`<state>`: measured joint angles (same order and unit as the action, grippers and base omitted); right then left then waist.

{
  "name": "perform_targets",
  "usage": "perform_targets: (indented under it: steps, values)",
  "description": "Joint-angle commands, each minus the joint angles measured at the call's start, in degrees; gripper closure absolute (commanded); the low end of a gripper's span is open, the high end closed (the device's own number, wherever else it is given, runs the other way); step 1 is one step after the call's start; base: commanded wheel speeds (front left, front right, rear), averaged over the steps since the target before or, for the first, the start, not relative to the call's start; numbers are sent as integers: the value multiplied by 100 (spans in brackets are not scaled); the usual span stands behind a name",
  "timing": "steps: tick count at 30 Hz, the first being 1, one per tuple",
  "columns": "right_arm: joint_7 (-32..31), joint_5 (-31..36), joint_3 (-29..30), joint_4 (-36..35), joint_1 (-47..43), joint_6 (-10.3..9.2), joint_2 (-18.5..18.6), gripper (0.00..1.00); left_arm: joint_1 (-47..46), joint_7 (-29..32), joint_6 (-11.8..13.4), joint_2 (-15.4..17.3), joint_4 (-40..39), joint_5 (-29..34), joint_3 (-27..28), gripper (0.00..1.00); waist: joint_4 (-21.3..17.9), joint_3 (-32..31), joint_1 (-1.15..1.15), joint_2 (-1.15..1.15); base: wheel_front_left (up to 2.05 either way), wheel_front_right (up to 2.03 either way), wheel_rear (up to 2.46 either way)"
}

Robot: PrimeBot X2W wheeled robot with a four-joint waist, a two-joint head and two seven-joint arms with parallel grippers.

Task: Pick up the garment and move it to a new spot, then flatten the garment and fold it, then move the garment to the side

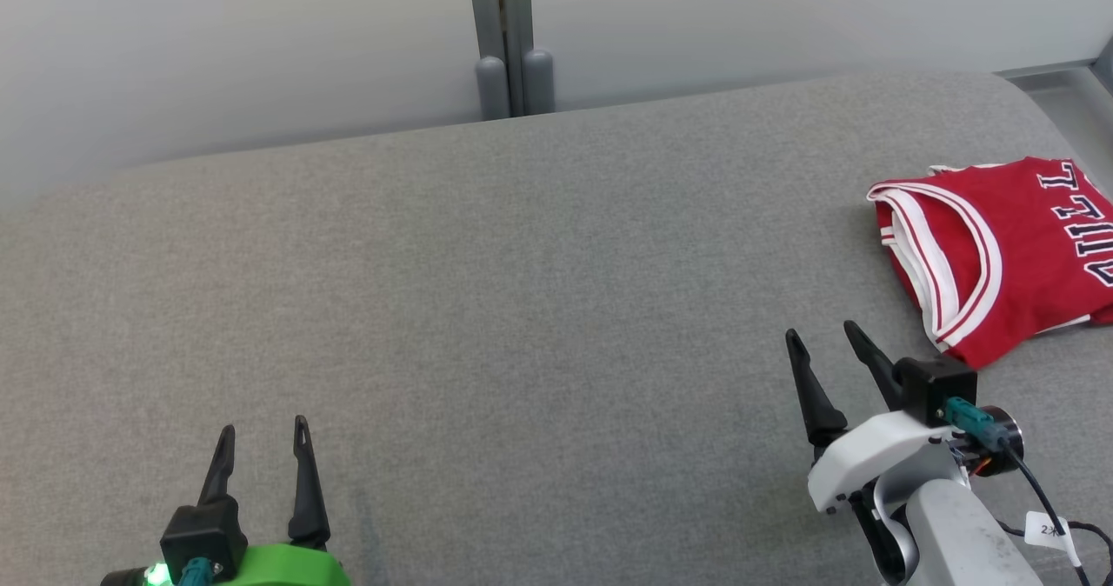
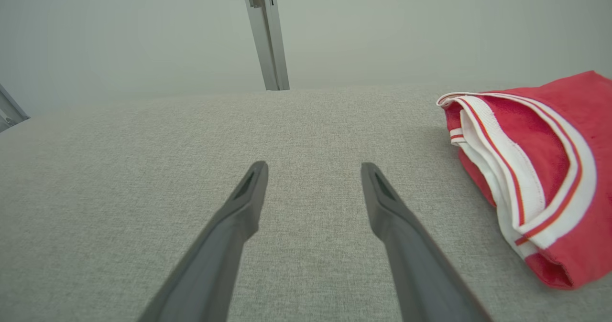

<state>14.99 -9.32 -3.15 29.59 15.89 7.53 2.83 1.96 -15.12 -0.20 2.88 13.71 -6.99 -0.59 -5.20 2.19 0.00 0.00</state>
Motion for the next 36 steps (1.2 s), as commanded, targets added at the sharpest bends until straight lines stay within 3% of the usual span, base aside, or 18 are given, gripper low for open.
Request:
perform_targets:
  steps: [1, 10, 11, 15, 36]
  values:
    - [23, -77, 7, -19, -116, -11, 22, 0, 110, 3, -24, 12, -5, -61, -20, 0, 13, -99, 0, 0, 0, 0, 0]
    - [24, -84, -77, -18, -218, -11, 21, 0, 221, 3, -126, 13, 12, -187, -33, 0, -12, -171, 0, 0, 0, 0, 0]
    - [0, -91, -86, 3, -204, 0, -5, 100, 129, 0, -124, -3, 27, -185, -37, 100, -11, -172, 0, 0, 0, 0, 0]
    - [-12, -94, -89, 177, -371, 0, -33, 100, 130, 3, -124, -38, 238, -199, -49, 100, -10, -174, 0, 0, 0, 0, 0]
    - [-589, -2273, 205, -275, -497, -1, -21, 100, -162, 584, -262, -26, 167, -2413, 168, 100, 78, -183, 0, 0, 0, 0, 0]
